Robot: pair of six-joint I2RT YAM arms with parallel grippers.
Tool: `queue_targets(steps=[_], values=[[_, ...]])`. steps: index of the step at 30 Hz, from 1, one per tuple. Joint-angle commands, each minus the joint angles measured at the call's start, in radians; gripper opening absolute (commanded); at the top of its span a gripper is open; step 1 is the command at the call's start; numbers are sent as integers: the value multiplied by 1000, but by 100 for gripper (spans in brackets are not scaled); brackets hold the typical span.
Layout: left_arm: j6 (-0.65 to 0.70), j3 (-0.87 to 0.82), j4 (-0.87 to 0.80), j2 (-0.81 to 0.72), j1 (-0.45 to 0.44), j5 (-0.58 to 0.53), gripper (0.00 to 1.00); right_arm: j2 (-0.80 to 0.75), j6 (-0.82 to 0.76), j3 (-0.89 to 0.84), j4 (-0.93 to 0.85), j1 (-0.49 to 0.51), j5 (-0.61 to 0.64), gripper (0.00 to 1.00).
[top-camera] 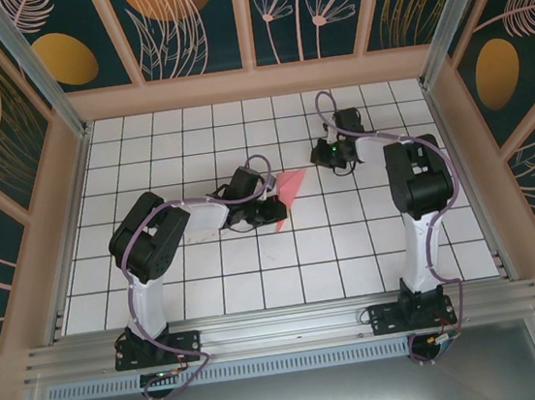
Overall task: Fold a paper plane with a square sheet of paper (fold left side to right side)
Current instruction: Fold the wing for the fifth time at the center of the table.
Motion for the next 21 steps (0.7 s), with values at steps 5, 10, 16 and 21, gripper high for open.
queue_targets(steps=[5,10,16,21], values=[[7,-52,-94,48,-15,-48,9,-183,17,-129,55,37,-34,0],[8,-49,-97,41,-15,-52,9,-266,108,-276,135,119,-124,0],[6,-45,-92,36,-14,-47,11,-224,177,-320,191,204,-129,0],[8,-39,-94,3,-15,-39,13,-142,178,-273,137,210,-102,0]])
